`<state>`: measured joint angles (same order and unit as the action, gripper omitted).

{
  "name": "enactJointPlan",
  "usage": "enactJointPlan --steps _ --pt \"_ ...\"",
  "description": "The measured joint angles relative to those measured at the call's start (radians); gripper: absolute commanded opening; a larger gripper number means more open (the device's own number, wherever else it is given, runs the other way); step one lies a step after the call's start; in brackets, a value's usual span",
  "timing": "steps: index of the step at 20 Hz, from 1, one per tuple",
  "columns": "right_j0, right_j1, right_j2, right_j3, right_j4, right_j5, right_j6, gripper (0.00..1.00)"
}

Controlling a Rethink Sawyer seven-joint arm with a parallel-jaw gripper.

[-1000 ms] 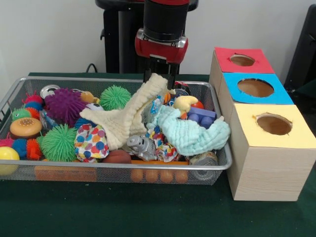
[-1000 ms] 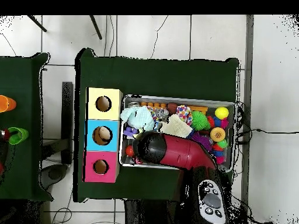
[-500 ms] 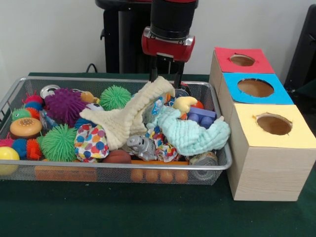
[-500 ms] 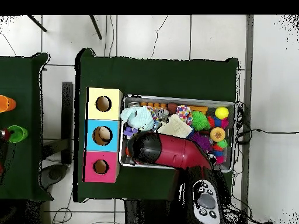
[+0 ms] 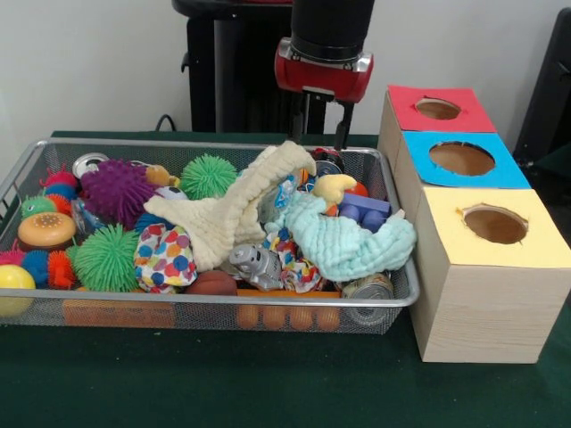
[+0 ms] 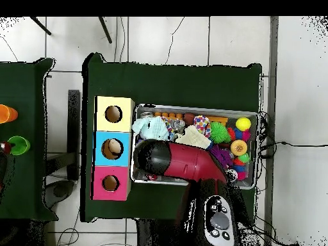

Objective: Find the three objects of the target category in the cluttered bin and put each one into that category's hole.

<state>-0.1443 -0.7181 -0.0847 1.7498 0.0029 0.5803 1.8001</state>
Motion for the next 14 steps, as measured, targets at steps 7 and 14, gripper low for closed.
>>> enactJointPlan --steps 7,14 --pt "0.038 0.068 0.000 -0.075 0.052 0.000 0.000 1.00" --pt "0.057 0.142 0.000 -0.127 0.087 0.000 0.000 1.00"
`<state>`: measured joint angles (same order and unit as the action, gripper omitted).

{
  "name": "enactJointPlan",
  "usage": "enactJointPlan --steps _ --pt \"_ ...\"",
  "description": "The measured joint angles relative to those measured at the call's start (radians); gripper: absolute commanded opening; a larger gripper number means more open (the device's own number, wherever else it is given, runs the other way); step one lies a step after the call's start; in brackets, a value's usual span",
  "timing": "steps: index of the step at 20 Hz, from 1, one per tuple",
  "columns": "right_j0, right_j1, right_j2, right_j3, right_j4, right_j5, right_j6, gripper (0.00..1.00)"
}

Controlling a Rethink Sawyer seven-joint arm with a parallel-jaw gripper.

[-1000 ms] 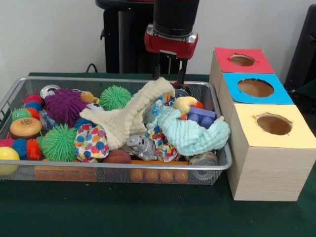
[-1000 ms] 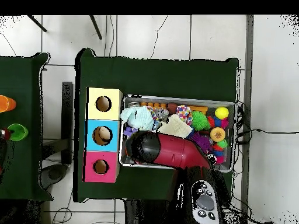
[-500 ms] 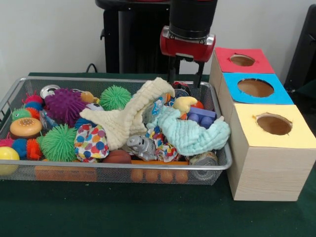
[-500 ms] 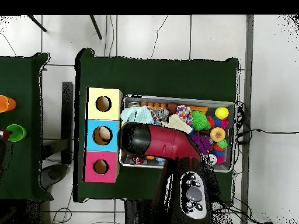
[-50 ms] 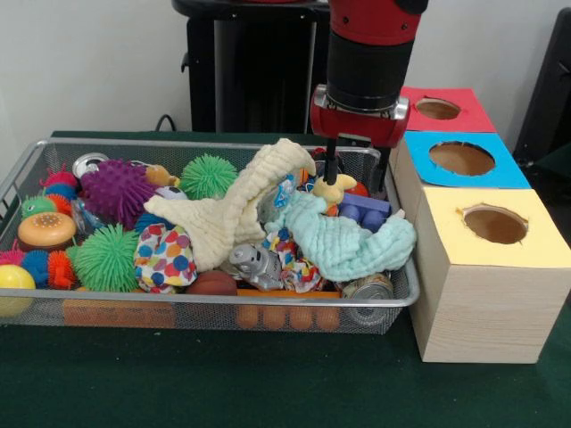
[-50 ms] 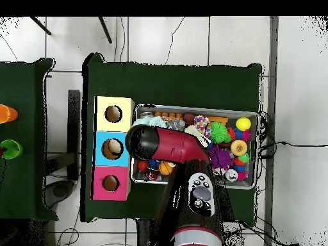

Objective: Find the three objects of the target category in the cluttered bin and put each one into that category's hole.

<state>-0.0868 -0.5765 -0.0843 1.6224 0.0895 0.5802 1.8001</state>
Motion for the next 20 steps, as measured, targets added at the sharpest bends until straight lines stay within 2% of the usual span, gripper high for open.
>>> enactJointPlan --steps 11,16,20 --pt "0.007 0.051 -0.003 -0.016 0.002 0.000 0.000 1.00" --pt "0.006 0.033 -0.005 -0.009 0.001 0.000 0.000 1.00" --pt "0.000 -0.012 -0.011 0.017 0.001 0.000 0.000 1.00"
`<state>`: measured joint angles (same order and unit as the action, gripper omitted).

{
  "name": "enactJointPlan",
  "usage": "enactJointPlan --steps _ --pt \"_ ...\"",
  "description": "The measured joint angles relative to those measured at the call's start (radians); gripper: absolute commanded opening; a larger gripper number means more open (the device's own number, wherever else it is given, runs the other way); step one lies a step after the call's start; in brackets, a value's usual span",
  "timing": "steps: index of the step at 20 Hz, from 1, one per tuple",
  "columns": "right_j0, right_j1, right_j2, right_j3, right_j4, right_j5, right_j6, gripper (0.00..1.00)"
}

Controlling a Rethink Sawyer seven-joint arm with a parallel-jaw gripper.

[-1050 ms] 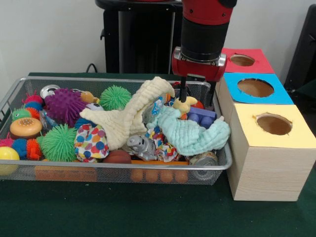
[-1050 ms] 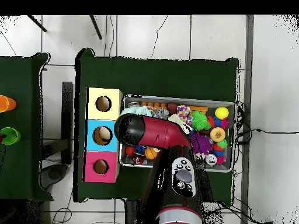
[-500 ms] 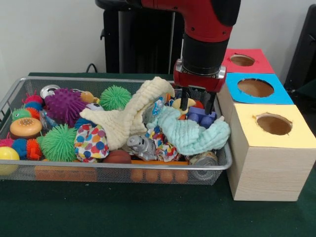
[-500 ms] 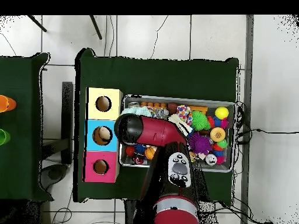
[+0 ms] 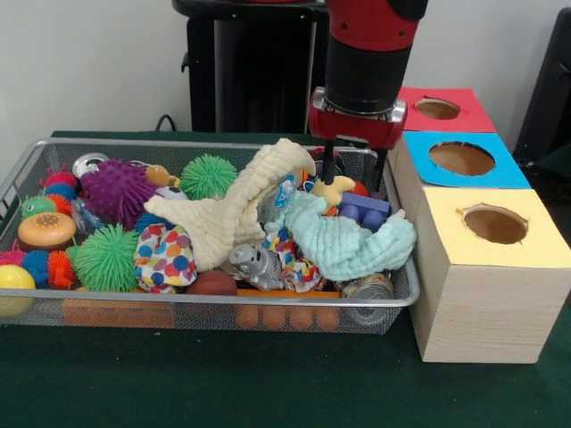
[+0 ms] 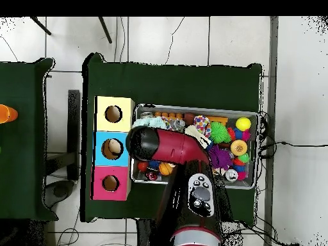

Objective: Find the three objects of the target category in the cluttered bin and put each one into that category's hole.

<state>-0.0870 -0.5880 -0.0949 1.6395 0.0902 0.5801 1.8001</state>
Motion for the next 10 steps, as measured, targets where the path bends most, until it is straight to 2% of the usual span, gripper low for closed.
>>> enactJointPlan --steps 6,10 --pt "-0.019 -0.048 -0.016 0.034 -0.002 -0.001 0.000 1.00" --pt "-0.029 -0.044 -0.019 0.044 -0.003 -0.030 0.000 1.00"
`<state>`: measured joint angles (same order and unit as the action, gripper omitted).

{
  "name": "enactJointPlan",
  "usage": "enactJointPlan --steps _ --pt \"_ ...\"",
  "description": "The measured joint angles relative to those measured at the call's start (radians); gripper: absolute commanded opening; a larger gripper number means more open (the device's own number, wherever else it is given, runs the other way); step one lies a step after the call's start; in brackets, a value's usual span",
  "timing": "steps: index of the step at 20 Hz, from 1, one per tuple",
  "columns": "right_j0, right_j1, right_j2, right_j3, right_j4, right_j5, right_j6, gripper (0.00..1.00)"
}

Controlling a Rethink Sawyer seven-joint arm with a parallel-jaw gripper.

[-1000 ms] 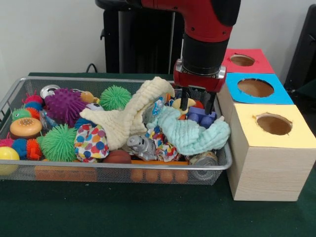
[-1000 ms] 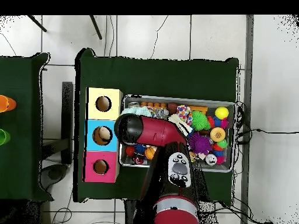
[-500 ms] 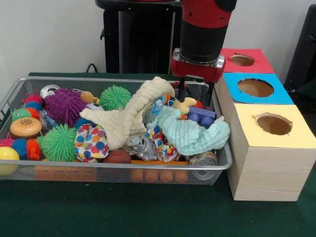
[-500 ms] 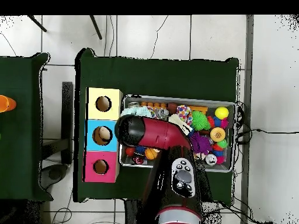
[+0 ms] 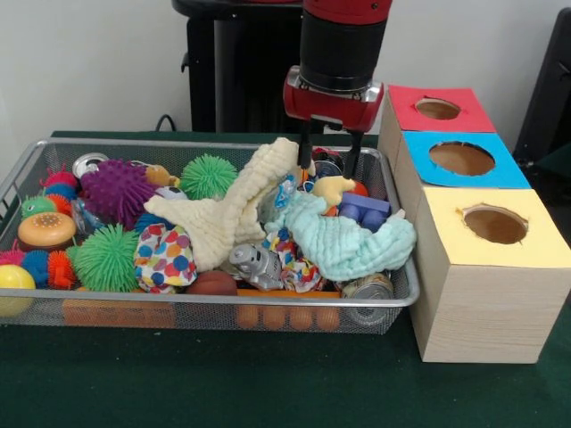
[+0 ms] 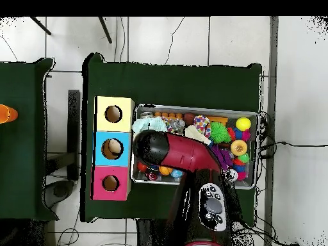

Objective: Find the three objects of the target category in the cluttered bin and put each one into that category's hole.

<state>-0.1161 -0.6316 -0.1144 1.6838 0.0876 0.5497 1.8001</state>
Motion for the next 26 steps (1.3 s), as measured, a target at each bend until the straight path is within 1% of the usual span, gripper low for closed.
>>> enactJointPlan --steps 6,8,11,15,20,22,26 --pt "-0.006 0.029 0.000 0.011 0.000 -0.090 0.000 1.00" --pt "-0.010 0.048 0.001 0.021 0.000 -0.141 0.000 1.00" --pt "-0.018 0.064 0.003 0.033 0.000 -0.178 0.000 1.00" --pt "-0.031 0.076 0.011 0.049 0.000 -0.197 0.000 1.00" --pt "-0.067 0.074 0.046 0.084 0.001 -0.199 0.000 1.00" --pt "-0.091 0.067 0.067 0.103 0.002 -0.199 0.000 1.00" --pt "-0.096 0.044 0.075 0.139 0.006 -0.199 0.000 1.00"
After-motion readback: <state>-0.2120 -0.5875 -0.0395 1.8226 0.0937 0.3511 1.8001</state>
